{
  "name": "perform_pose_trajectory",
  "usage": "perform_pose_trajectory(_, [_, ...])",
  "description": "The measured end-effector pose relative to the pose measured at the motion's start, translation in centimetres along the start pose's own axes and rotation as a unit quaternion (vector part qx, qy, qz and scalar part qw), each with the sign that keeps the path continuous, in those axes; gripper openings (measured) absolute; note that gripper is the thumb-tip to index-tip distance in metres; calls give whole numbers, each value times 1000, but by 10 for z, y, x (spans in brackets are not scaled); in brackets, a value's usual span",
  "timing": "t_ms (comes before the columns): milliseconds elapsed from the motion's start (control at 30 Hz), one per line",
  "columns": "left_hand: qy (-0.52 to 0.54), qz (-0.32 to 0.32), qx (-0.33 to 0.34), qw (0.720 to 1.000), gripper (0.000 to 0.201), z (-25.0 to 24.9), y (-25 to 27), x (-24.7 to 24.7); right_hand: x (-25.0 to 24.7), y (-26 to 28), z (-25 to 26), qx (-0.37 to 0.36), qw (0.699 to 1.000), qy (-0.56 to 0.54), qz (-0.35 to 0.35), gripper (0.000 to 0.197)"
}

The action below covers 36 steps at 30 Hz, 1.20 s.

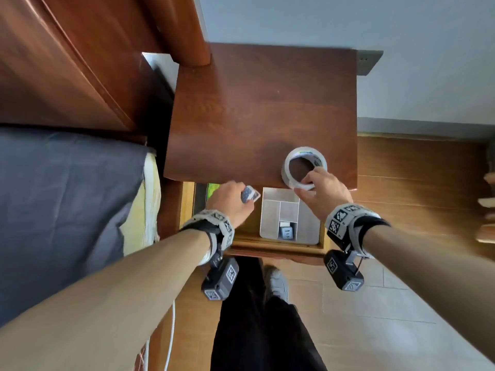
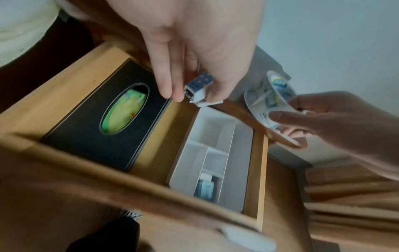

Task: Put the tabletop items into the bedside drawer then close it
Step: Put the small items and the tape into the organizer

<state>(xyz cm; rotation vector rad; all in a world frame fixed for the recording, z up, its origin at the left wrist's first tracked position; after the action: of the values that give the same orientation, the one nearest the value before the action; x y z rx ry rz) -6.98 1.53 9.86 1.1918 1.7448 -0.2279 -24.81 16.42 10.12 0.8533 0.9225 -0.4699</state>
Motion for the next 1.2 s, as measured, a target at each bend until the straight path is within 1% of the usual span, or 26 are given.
perform_pose_trajectory(100, [-14,39,-9,999,16,4,35,34,18,37,-19,-28,1000,2,-8,23])
perform_pose_trajectory(233, [-8,51,-41,998,17,14,53,77,45,71,-38,-80,996,-30,-39,19])
perform_pose_trajectory(300, [4,49,-51,997,17,19,49,94,64,81,-49,-88,993,-51,-55,19])
perform_pose_trajectory(500, [28,32,-45,998,13,30,18,143,118,88,-86,-63,992,-77,-79,20])
perform_pose_trajectory(667, [48,-4,-34,998,22,32,1,162,129,87,-100,-55,992,-70,-87,21])
perform_pose_trajectory(733, [45,-8,-24,999,22,33,-7,163,128,83,-101,-57,993,-65,-83,21])
perform_pose_trajectory(833, [38,-2,-17,999,33,32,-17,163,127,77,-100,-49,993,-68,-84,22])
perform_pose_trajectory(900, [35,7,-23,999,38,31,-23,164,127,72,-99,-45,993,-69,-82,24])
perform_pose_trajectory(966, [22,33,-24,999,35,29,-27,168,127,69,-98,-42,994,-70,-78,24])
perform_pose_trajectory(1100, [-26,96,14,995,28,26,-32,173,127,62,-99,-29,995,-71,-62,24])
perform_pose_trajectory(1200, [-82,141,33,986,33,25,-32,173,126,59,-100,-29,996,-68,-47,25])
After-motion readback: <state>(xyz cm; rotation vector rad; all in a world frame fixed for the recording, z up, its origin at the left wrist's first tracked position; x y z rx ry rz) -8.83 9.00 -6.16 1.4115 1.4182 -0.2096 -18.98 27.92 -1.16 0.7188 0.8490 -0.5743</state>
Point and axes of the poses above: each hand's wrist, its own y-axis away from the middle knuckle, its own x-axis out of the palm, z = x × y, the point moved 1 cm from there along -y, towards the middle knuckle, and after that the axes turned 9 degrees about x, right-handed, at the moved point
